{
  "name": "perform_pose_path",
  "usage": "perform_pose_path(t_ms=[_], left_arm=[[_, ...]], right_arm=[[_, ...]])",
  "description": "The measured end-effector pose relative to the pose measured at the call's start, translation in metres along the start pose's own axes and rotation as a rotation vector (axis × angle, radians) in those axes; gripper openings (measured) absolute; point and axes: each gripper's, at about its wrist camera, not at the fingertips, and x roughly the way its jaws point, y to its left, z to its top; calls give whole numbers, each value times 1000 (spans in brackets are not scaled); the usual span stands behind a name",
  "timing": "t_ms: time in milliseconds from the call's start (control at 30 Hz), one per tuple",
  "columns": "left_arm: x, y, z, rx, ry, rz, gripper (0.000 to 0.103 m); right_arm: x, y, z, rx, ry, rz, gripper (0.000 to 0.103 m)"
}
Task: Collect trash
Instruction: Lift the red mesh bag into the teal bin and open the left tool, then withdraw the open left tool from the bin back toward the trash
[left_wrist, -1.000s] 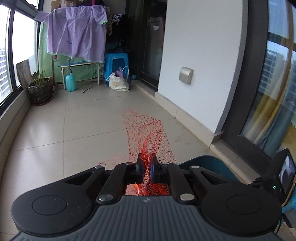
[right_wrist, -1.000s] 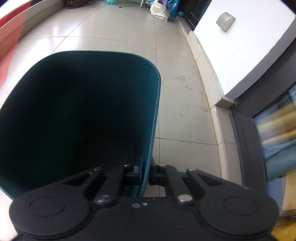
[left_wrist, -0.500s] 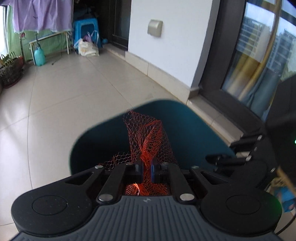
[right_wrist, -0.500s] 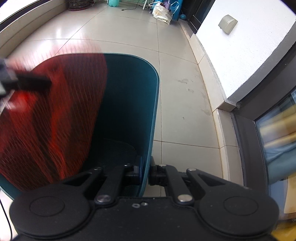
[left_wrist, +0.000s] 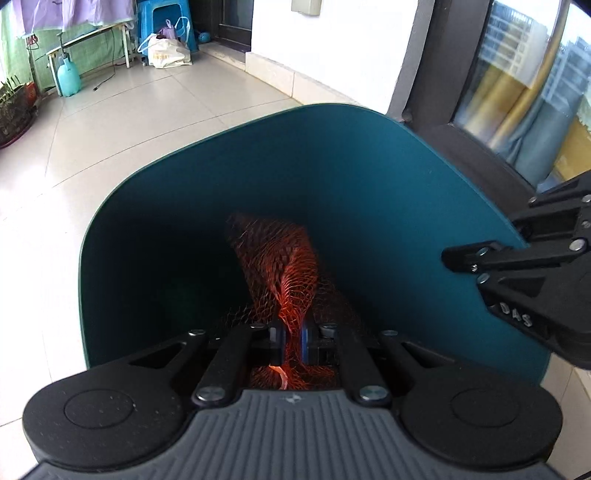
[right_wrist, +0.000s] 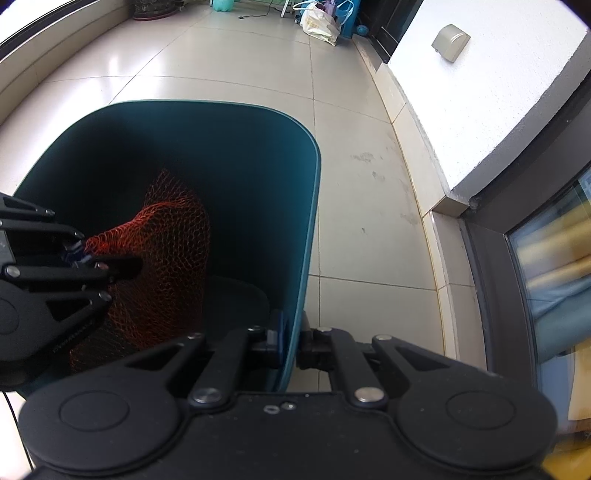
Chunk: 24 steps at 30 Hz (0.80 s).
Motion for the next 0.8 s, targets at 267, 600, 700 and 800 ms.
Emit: perform_pose_path(t_ms=[267,600,700,800], left_arm=[[-9,7,-3,-18,-12,-4,44],[-28,5,-7,-3,-51,-18,59],[-40,9,-9,-1,-74,-14,59],[-52,15,-10,-10,-95,-11,59]], right_arm=[[0,1,0,3,-3,3,5],[0,3,-3,-1,6,-4,6],[2,2,-2,4,13,-5,6],[4,1,-3,7,21,-10,6]])
